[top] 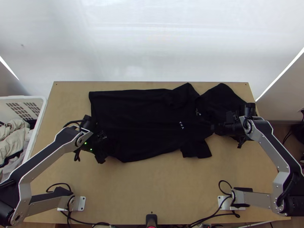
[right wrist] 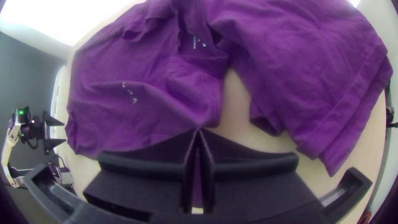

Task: Fold the t-shirt

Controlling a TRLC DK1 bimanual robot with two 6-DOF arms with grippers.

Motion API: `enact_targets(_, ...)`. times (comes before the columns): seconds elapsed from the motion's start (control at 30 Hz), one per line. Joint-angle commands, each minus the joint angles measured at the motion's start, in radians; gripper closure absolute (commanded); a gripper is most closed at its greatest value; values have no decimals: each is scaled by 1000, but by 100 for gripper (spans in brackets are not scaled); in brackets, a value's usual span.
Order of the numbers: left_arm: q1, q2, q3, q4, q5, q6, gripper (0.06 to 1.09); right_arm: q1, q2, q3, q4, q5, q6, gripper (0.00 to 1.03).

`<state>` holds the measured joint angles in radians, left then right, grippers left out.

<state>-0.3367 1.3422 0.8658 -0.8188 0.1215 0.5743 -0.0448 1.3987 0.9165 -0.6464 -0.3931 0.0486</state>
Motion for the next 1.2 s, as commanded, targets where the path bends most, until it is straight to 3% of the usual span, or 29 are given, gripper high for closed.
enact_targets(0.0, -48, 23, 16, 67, -19, -48, 34, 2, 0, -5, 1, 0, 0, 100)
enact_targets(1.17, -110, 167, 52, 102, 15, -103, 34, -21, 23, 25, 7, 0, -1, 100)
